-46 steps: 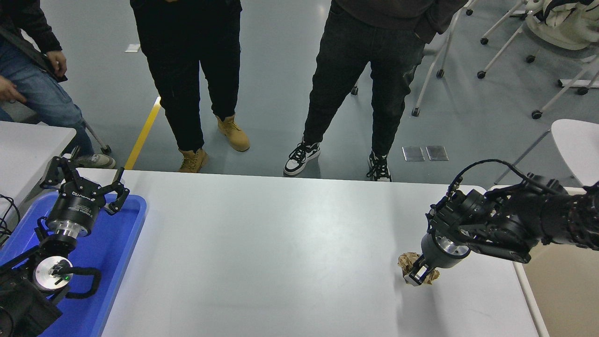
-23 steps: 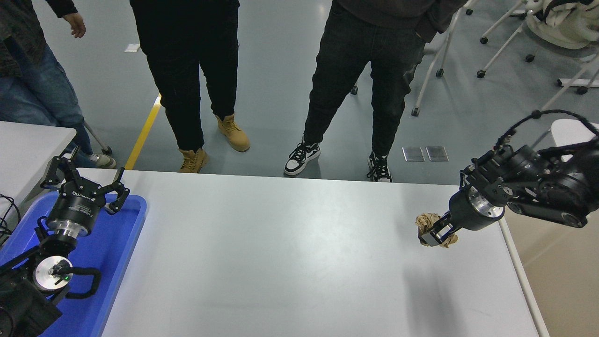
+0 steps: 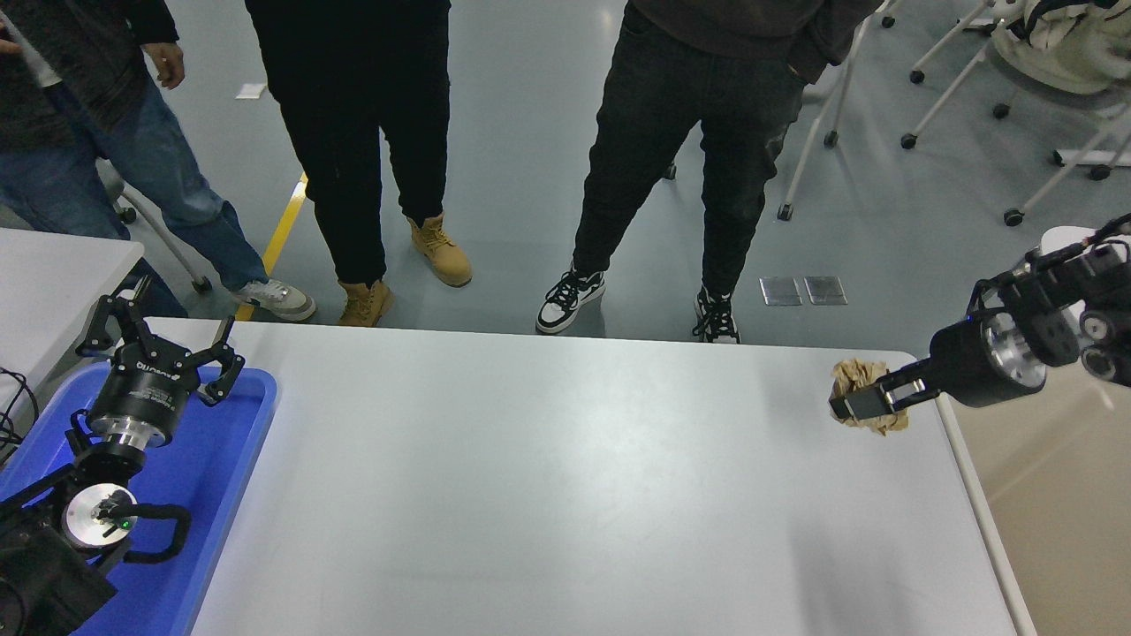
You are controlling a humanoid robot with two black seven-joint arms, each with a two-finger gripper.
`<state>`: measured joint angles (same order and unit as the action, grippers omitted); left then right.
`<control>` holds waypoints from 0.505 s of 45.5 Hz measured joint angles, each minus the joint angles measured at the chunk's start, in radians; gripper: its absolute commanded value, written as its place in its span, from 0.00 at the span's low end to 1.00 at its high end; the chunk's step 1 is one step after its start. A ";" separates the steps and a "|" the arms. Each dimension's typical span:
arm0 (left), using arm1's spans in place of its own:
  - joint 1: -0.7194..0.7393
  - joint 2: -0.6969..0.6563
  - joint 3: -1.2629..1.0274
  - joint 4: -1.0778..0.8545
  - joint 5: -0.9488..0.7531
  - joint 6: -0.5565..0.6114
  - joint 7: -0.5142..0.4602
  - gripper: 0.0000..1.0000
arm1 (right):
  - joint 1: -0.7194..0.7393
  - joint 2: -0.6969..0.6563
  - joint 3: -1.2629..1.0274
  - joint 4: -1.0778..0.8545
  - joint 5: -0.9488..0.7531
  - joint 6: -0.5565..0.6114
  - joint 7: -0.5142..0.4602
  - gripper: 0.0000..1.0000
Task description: Clean the table surface
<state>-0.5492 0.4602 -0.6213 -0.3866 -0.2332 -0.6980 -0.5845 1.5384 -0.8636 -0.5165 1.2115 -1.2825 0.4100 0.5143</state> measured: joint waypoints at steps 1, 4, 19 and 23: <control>0.000 0.000 0.000 0.000 0.000 0.000 0.000 1.00 | 0.000 -0.009 0.012 0.002 0.002 0.007 0.001 0.00; 0.000 0.000 0.000 0.000 0.000 0.000 0.000 1.00 | -0.004 -0.041 0.056 0.008 0.019 0.034 0.002 0.00; 0.000 0.000 0.000 0.000 0.000 0.000 0.000 1.00 | -0.021 -0.152 0.182 0.009 0.147 0.129 0.005 0.00; 0.000 0.000 0.000 0.000 0.000 0.000 0.000 1.00 | -0.041 -0.165 0.195 -0.016 0.184 0.133 0.004 0.00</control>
<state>-0.5492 0.4602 -0.6213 -0.3865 -0.2331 -0.6980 -0.5845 1.4975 -1.0288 -0.3213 1.1951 -1.0982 0.5427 0.5187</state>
